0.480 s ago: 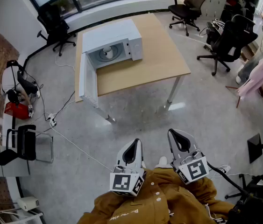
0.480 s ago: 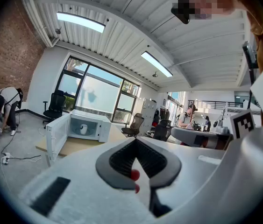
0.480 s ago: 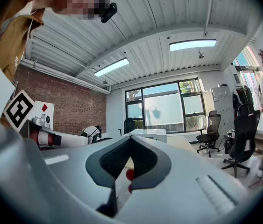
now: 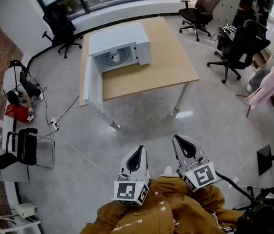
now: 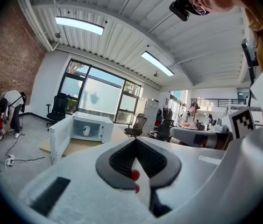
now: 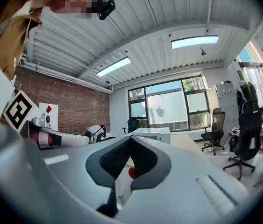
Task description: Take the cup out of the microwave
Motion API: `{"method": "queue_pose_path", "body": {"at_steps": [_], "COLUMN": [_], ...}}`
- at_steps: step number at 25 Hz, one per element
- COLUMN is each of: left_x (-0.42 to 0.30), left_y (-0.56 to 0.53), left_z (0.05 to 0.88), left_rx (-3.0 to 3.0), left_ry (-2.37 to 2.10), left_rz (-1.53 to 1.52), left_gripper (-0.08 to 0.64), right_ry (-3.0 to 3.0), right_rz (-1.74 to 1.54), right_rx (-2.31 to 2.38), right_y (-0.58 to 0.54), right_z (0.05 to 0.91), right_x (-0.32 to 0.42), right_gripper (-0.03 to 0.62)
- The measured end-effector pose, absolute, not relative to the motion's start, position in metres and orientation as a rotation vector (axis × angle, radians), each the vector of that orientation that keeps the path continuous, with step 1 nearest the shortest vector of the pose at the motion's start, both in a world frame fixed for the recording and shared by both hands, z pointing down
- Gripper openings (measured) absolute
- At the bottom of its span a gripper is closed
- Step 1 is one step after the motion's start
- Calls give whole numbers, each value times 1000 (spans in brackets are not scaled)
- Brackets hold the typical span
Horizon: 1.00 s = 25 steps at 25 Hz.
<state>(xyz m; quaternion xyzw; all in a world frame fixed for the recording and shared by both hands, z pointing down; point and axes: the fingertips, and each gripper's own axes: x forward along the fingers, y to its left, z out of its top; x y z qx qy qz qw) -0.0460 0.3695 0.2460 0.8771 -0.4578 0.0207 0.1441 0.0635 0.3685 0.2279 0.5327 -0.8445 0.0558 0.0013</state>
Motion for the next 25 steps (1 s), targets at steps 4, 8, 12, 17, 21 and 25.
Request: {"method": "queue_pose_path", "body": {"at_steps": [4,8,12,17,21,25], "left_x": [-53,-69,-87,-115,-130,-136], "left_y": [363,354,342,326,304,284], "left_z": [244,238,236,243,250,254], "left_rx": [2515,2505,2507,2502,2498,2485], "left_ry": [-1359,-1392,-1399,-1378,-1361,-1343], "left_rz": [61,21,16,23,21,36], "left_gripper": [5,5,5,5,5,5], "right_ry": [-2711,-2703,-2687,-2675,-2624,-2600], "right_rz": [231,212,218,259,291,315], "right_rx": [1642,1667,1686,1729,1793,1783], "right_y": [363,353,334,313,297,280], "right_z": [224,222,224,229,243,249], "right_x": [61,55,42,17,13,9], "right_gripper": [71,69,67,58,51,46]}}
